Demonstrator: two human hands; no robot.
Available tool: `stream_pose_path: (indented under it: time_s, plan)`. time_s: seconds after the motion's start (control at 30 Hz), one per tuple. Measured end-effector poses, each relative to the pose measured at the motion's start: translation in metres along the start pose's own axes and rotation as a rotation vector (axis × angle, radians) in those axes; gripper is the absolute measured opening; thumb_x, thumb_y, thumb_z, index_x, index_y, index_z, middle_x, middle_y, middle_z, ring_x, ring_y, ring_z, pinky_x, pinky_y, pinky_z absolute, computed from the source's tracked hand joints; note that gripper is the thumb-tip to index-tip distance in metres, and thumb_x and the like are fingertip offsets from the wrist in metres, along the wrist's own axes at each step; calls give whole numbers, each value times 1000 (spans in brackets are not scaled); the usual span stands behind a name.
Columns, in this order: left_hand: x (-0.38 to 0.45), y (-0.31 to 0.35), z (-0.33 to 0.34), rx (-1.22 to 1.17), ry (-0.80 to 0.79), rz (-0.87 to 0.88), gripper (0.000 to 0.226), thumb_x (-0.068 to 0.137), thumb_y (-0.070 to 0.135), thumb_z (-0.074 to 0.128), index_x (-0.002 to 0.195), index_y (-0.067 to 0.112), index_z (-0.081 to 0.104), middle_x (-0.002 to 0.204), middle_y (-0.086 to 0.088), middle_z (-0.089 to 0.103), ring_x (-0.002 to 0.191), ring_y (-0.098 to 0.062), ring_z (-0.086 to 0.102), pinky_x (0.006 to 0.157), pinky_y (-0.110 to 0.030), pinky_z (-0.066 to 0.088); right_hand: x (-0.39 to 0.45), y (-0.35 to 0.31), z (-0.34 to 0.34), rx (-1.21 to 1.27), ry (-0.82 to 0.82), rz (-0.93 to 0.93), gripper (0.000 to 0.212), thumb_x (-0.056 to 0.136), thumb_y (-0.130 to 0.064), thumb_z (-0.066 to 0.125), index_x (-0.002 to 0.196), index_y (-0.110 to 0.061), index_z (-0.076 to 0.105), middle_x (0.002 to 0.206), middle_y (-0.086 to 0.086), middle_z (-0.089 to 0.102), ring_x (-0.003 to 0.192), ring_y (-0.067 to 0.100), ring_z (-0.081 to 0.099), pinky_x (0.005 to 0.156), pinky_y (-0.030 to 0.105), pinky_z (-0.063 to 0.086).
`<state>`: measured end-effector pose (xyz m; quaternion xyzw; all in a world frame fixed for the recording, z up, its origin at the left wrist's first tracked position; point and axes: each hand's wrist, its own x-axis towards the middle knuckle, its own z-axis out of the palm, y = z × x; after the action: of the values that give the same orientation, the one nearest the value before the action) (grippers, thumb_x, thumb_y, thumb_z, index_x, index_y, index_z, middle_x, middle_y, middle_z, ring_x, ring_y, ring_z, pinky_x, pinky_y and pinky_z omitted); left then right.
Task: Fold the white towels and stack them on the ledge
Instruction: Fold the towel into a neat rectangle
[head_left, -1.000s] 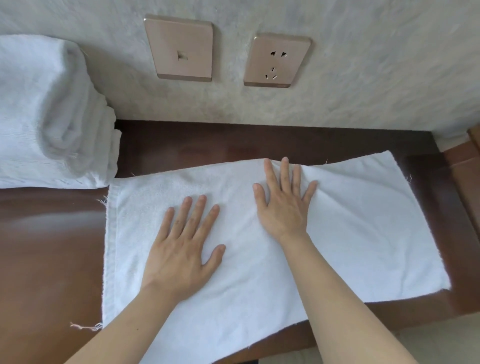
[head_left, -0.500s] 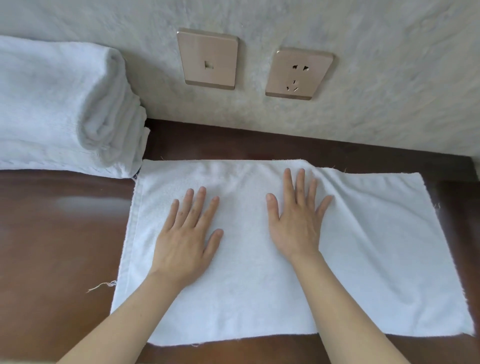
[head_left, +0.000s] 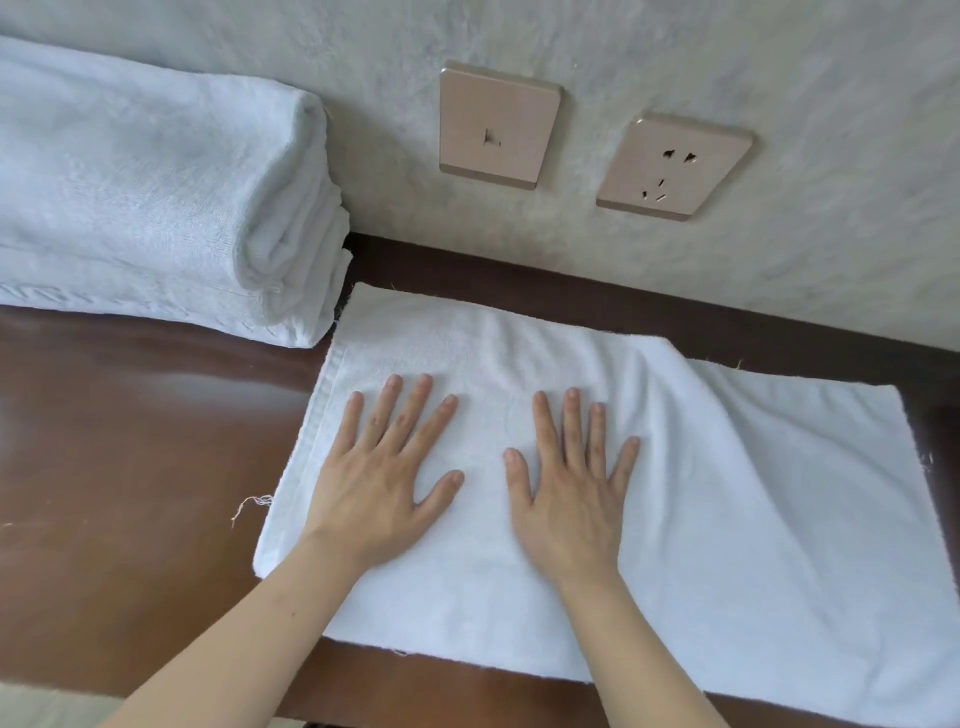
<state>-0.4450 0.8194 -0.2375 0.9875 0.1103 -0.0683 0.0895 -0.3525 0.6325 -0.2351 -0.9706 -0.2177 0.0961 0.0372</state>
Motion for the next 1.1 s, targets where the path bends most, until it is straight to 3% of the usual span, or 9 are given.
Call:
stream_pose_path:
  time_s: [0.2, 0.3, 0.37, 0.43, 0.5, 0.63, 0.73, 0.93, 1.1]
  plan:
    - [-2, -2, 0, 0, 11, -20, 73, 97, 68, 21, 160, 34, 5, 168, 5, 0, 155, -21, -4, 123, -52, 7, -17, 30, -20, 507, 123, -43, 61, 103, -55, 20, 159, -31, 14, 168, -4, 0, 155, 14, -4, 125, 40, -4]
    - [-1, 1, 0, 9, 7, -11, 73, 97, 67, 21, 160, 32, 6, 168, 4, 0, 155, -22, -4, 123, -53, 8, 2, 95, -42, 419, 281, 97, 59, 104, -43, 24, 156, -15, 30, 166, 7, 16, 155, 22, 8, 126, 41, 2]
    - [-2, 3, -1, 1, 12, -27, 74, 97, 68, 20, 160, 31, 8, 168, 3, 0, 155, -23, -4, 123, -55, 7, 15, 133, -49, 305, 228, 204, 58, 106, -44, 17, 157, -18, 25, 167, 7, 12, 154, 27, 6, 125, 49, 2]
    - [2, 16, -2, -32, 24, -45, 75, 97, 69, 19, 160, 30, 10, 168, 2, 0, 155, -23, -5, 123, -55, 5, 26, 160, -48, 171, 52, 268, 66, 100, -55, 8, 160, -29, 11, 168, 2, -1, 154, 29, -3, 122, 58, -1]
    - [12, 44, -2, -66, 46, -13, 75, 96, 69, 19, 160, 31, 13, 168, 0, 2, 155, -23, -4, 123, -54, 4, 33, 174, -40, 89, -48, 281, 69, 94, -62, 2, 159, -38, 0, 168, -2, -9, 153, 27, -11, 120, 58, -7]
    - [47, 129, 6, -93, 62, 148, 73, 97, 70, 19, 159, 32, 15, 168, -2, 5, 155, -25, -3, 123, -51, 5, 34, 180, -26, 32, -13, 283, 64, 95, -66, -2, 155, -46, -12, 166, -8, -17, 152, 22, -19, 120, 56, -13]
    - [66, 177, 17, -61, 20, 148, 74, 96, 70, 15, 160, 33, 7, 168, -2, -2, 154, -26, -11, 124, -52, 2, 35, 181, -23, 42, -5, 289, 66, 92, -67, -3, 155, -46, -13, 166, -8, -18, 152, 22, -22, 119, 58, -14]
    - [78, 208, 26, -49, 39, 97, 74, 97, 68, 10, 160, 30, 5, 168, -4, -2, 154, -30, -9, 122, -58, 3, 29, 173, -22, 51, 21, 204, 66, 94, -63, -2, 157, -43, -9, 166, -7, -14, 153, 24, -17, 118, 61, -11]
    - [85, 226, 30, -52, 70, 156, 65, 102, 55, 4, 160, 27, 8, 168, -2, 4, 154, -24, -5, 124, -49, 4, 30, 179, -18, 37, -6, 194, 61, 95, -63, -5, 153, -47, -15, 163, -11, -22, 151, 21, -23, 117, 63, -12]
